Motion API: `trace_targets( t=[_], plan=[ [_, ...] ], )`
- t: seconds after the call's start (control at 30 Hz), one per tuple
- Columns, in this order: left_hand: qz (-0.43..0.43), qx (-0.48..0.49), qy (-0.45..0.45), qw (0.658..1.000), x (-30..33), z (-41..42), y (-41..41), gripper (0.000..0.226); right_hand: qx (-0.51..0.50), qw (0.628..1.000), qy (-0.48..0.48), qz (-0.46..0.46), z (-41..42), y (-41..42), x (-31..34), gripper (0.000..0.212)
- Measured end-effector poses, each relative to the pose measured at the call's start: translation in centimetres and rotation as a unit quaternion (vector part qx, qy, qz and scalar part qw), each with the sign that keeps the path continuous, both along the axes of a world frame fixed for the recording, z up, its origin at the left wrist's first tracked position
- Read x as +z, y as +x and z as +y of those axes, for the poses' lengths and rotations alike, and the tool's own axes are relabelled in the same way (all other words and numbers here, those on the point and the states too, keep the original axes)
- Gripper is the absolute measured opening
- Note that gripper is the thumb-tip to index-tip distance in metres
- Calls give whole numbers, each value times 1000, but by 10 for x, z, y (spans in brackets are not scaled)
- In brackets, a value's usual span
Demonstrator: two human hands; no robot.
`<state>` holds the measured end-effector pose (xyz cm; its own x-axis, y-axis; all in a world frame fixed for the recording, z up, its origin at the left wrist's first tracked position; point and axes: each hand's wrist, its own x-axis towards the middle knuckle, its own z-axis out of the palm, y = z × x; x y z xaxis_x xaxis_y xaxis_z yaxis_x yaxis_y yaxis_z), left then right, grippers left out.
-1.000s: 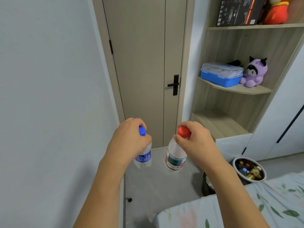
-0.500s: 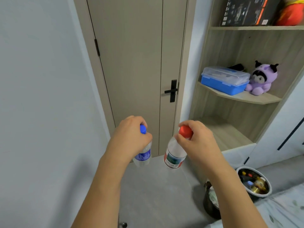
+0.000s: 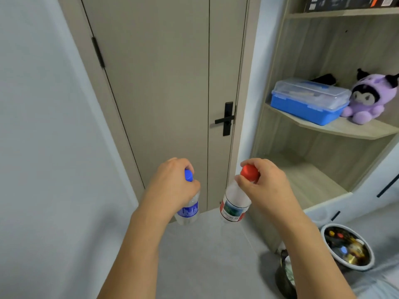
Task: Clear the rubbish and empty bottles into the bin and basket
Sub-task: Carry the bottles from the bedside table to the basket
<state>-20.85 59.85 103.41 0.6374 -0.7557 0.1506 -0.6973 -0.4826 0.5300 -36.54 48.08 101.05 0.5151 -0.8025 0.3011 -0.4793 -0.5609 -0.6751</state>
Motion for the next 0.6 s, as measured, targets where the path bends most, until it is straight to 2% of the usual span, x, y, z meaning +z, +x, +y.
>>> trace_targets(
  t=[0.17,0.37,0.6],
  plan=[
    [22,-32,-18,999,13,-65,55,12,-35,999,-1,19,-49,45,4,24],
    [18,-86,-48,995,13,-118,80,11,-74,997,-21,18,-92,58,0,24],
    [26,-156,-27,987,4,-227,114,9,-153,987,15,39,-166,80,-18,21]
  ],
)
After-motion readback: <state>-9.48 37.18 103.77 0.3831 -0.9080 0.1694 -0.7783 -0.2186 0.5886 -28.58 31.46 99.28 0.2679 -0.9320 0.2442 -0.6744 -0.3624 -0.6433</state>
